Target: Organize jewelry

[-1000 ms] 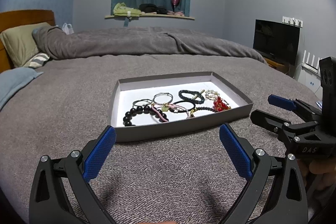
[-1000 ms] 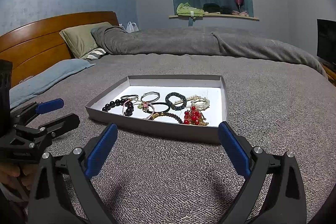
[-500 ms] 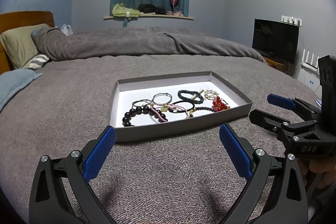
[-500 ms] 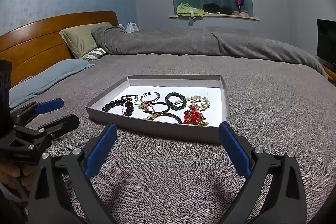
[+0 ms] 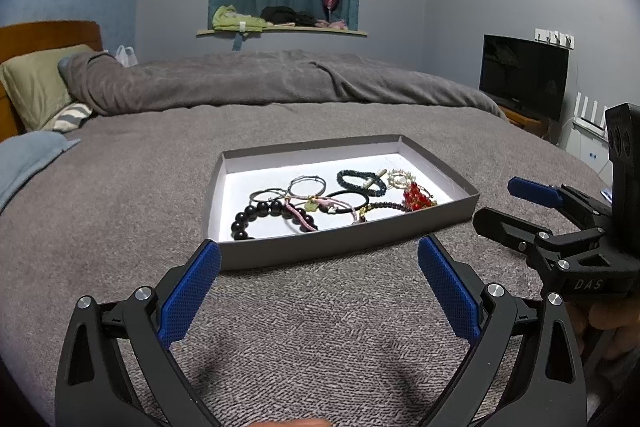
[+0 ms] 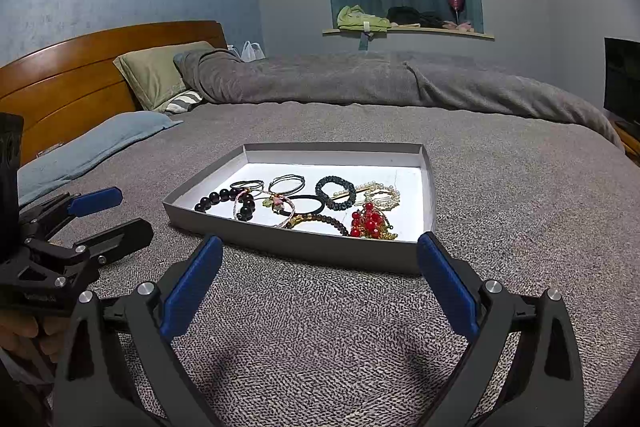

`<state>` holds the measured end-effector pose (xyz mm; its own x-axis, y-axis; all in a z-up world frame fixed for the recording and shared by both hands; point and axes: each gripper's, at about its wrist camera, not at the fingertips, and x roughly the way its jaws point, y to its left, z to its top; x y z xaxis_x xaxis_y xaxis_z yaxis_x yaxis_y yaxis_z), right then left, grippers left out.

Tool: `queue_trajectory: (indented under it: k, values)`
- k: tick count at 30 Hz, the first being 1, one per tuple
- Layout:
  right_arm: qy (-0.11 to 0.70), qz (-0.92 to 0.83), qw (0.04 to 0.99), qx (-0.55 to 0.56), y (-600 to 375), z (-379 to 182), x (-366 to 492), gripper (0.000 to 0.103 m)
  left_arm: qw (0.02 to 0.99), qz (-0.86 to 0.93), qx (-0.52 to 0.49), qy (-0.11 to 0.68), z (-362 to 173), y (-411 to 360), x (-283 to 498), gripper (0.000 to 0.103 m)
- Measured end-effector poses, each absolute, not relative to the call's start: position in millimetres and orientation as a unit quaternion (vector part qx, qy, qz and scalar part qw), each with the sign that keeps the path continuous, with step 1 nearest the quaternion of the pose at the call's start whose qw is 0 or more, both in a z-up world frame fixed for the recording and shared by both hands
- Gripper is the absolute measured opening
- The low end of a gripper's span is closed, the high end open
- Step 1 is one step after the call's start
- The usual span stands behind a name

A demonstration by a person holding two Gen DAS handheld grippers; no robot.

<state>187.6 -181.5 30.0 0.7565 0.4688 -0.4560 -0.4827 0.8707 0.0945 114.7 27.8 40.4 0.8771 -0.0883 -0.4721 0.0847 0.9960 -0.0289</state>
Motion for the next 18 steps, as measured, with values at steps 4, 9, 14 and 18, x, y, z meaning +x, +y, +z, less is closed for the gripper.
queue_trajectory:
  k: [4, 9, 14, 18]
  values:
    - [0.24, 0.254, 0.937, -0.014, -181.8, 30.1, 187.7, 0.096, 0.969, -0.043, -0.003, 0.244, 40.3, 27.4, 115.5, 0.098]
    - [0.24, 0.255, 0.937, -0.014, -181.6, 30.1, 187.7, 0.096, 0.969, -0.041, -0.007, 0.244, 40.5, 28.2, 115.9, 0.098]
    - [0.24, 0.254, 0.937, -0.015, -181.4, 30.2, 187.7, 0.097, 0.968, -0.041, -0.008, 0.248, 39.2, 28.4, 117.4, 0.098]
    - [0.24, 0.254, 0.937, -0.015, -181.5, 30.3, 187.6, 0.097, 0.968, -0.041, -0.007, 0.249, 38.6, 28.1, 117.6, 0.098]
